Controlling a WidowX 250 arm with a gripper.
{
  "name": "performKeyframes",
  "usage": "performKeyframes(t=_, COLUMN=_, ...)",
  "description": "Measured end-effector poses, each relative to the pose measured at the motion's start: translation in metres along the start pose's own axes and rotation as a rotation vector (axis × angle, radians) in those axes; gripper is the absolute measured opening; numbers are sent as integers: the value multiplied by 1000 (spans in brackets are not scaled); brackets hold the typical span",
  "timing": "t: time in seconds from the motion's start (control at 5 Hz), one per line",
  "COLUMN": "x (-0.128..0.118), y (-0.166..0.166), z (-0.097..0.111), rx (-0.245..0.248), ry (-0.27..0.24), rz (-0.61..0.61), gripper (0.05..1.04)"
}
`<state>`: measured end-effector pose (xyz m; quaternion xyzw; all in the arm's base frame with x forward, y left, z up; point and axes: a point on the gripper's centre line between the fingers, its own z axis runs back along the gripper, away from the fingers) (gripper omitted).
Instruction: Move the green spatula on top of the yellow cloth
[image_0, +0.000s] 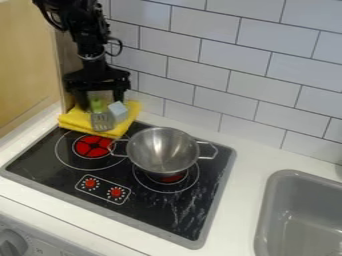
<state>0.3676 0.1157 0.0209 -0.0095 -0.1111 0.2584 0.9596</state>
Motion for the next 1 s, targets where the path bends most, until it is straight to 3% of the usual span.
performKeyframes(t=0.8, x=-31, y=16, z=81, rx=-17, ry=-152, rz=45, gripper=999)
performKeyframes(t=1.0, x=-35, y=17, z=80, rx=-16, ry=-145, rz=50, gripper=999)
